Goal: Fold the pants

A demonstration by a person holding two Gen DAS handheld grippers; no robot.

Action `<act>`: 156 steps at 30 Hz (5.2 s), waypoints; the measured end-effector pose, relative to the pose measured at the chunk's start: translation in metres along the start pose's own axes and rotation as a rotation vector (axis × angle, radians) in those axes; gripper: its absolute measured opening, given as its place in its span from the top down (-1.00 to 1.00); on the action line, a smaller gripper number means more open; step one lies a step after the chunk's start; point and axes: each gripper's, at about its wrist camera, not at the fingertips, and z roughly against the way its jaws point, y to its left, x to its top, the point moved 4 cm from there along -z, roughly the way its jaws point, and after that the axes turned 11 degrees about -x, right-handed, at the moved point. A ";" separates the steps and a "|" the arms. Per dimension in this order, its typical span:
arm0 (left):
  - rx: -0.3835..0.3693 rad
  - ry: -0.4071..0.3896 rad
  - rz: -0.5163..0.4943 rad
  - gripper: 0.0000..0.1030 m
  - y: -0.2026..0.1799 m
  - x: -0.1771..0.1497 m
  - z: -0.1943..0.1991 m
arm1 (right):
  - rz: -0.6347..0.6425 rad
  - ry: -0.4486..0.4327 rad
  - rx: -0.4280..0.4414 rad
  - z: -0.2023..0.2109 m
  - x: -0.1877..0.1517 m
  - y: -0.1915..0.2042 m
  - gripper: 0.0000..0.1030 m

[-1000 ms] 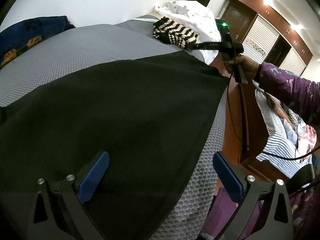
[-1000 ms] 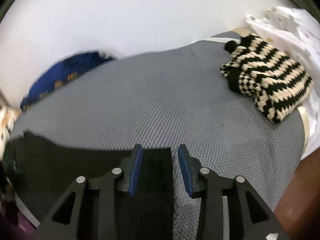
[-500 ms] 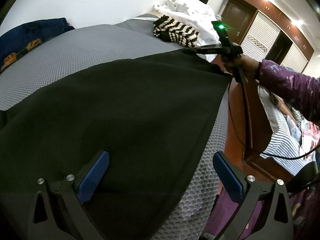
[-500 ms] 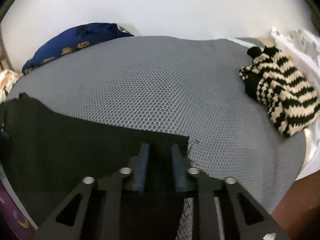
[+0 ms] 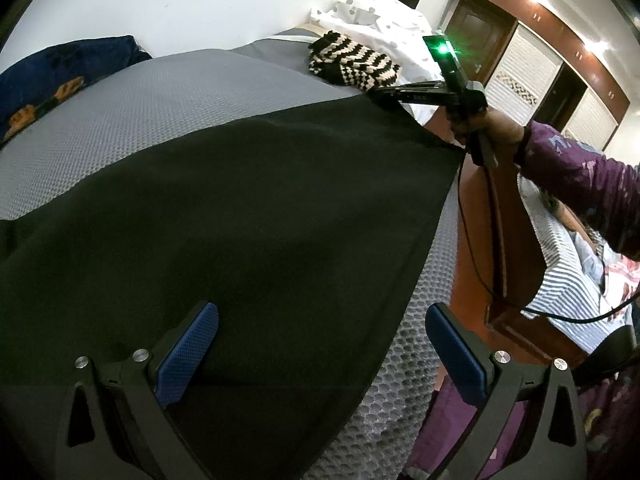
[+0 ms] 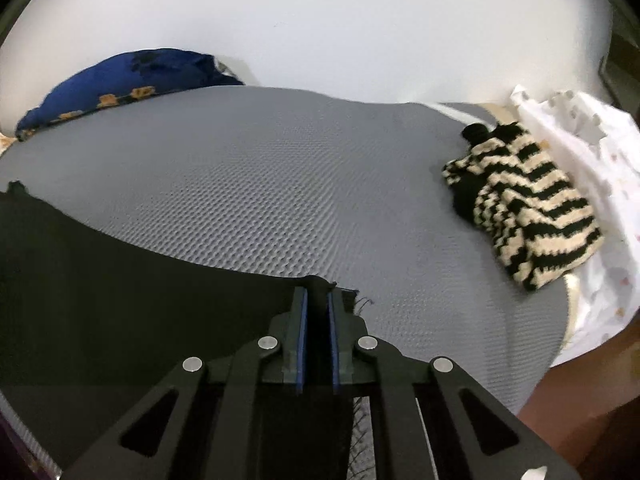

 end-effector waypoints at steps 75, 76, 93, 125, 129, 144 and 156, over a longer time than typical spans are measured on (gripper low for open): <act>0.112 -0.244 0.220 -0.99 0.057 -0.017 0.054 | -1.020 0.344 0.665 0.110 -0.118 0.204 0.94; 0.120 -0.250 0.217 -0.99 0.056 -0.016 0.057 | -1.020 0.345 0.675 0.112 -0.117 0.202 0.94; 0.212 -0.290 0.291 -0.99 0.080 -0.039 0.087 | -1.061 0.367 0.780 0.109 -0.127 0.190 0.54; 0.427 -0.452 0.373 -0.99 0.128 -0.044 0.192 | 0.359 0.038 0.943 0.081 0.111 0.342 0.25; 0.534 -0.430 0.319 -0.99 0.129 -0.060 0.207 | 0.493 0.119 0.996 0.057 0.117 0.383 0.25; 0.501 -0.459 0.423 -0.99 0.146 -0.079 0.215 | 0.616 0.215 1.091 0.037 0.118 0.438 0.26; 0.524 -0.519 0.500 -0.99 0.157 -0.083 0.233 | 0.592 0.129 1.076 0.042 0.114 0.433 0.69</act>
